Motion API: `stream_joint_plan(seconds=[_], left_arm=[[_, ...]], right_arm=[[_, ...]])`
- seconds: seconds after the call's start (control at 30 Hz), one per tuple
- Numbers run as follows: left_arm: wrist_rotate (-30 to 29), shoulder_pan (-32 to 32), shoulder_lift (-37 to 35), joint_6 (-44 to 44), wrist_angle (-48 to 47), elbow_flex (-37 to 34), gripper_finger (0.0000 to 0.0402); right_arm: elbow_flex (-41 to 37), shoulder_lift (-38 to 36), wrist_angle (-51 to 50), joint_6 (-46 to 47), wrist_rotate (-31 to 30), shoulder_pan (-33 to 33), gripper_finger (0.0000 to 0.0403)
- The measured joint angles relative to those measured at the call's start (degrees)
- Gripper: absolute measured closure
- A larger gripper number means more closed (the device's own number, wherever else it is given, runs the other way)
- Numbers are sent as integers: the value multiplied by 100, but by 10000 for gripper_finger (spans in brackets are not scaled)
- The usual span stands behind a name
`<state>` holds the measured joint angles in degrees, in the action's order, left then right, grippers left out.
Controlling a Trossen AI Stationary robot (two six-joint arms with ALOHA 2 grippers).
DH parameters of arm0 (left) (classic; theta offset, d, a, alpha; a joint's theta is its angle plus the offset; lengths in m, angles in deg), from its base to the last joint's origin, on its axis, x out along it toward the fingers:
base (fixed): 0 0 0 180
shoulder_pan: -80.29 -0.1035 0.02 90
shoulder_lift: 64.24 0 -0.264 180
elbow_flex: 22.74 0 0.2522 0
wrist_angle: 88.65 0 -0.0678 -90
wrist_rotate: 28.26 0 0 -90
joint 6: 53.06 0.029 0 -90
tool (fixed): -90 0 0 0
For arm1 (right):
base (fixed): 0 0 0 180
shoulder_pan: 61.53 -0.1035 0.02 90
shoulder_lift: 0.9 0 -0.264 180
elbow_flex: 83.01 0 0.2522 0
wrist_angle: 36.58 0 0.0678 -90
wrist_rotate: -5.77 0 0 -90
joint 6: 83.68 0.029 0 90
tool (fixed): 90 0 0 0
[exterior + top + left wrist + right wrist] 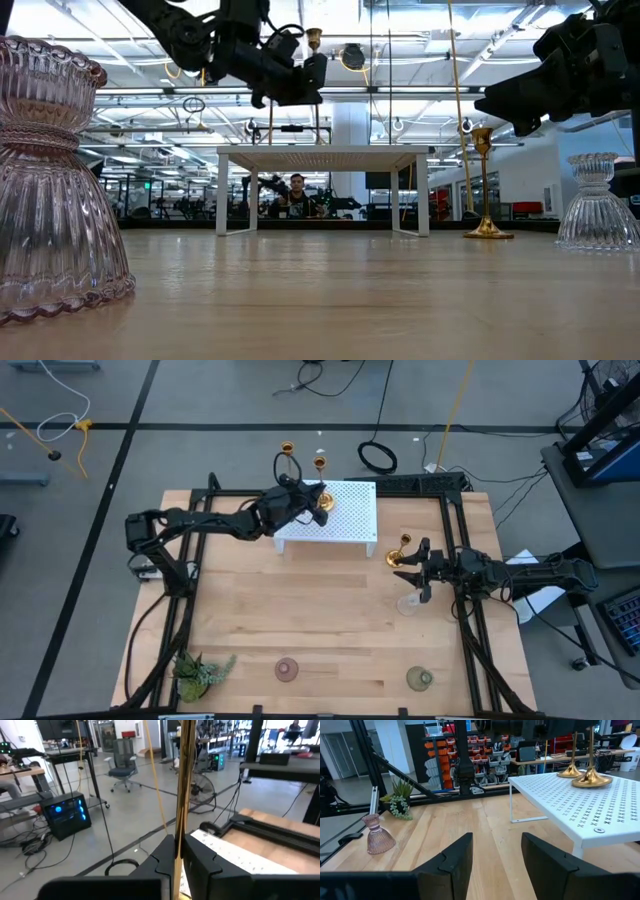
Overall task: Pick & Place candle stick holders
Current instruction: Put the middle center golden candle holder on the shelf
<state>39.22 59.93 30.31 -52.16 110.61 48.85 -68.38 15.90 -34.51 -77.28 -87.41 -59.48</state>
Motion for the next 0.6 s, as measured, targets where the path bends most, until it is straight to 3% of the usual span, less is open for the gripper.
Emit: stream_joint_plan(seconds=[0.13, 0.3, 0.6], left_arm=[[51, -91, 0, 26, 22, 0, 370], [782, -263, 0, -94, 2, 0, 368], [794, -443, 0, -144, -75, 0, 367]], right_arm=[[0, 0, 0, -1, 0, 0, 243], [0, 0, 0, -1, 0, 0, 243], [0, -2, 0, -1, 0, 0, 243]])
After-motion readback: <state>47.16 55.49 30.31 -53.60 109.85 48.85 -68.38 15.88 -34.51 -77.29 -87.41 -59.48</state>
